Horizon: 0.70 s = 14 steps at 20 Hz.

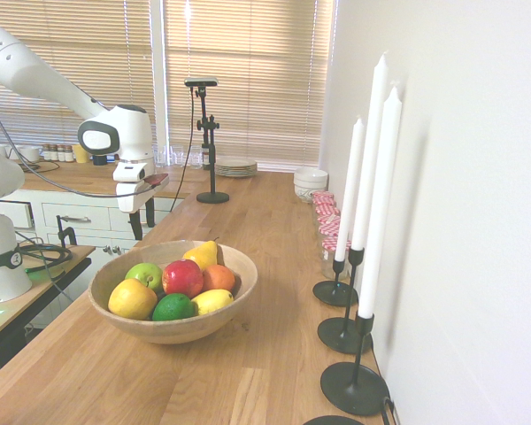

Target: Take red apple out of the basket

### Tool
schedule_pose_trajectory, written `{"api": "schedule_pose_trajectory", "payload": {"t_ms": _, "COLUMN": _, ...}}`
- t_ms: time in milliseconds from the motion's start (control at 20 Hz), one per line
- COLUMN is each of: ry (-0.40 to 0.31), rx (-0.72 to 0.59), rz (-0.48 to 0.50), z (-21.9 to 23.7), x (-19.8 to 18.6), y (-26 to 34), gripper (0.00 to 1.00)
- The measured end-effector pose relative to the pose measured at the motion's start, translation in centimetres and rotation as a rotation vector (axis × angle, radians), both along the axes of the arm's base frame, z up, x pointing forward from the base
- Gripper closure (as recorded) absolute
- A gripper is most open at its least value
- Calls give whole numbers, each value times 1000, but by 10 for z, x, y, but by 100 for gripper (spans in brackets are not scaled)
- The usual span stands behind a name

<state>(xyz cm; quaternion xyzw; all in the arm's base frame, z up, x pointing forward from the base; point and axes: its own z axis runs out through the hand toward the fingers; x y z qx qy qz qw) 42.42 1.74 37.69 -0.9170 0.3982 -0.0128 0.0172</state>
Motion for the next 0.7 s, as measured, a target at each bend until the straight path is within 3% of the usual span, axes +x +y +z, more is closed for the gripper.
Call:
{"api": "schedule_pose_trajectory", "payload": {"t_ms": 250, "ry": -24, "rx": -6, "rz": 4, "z": 12, "x": 9, "y": -1, "gripper": 0}}
{"api": "schedule_pose_trajectory", "payload": {"t_ms": 700, "ry": -124, "rx": 8, "rz": -98, "z": 119, "x": 53, "y": -65, "gripper": 0}}
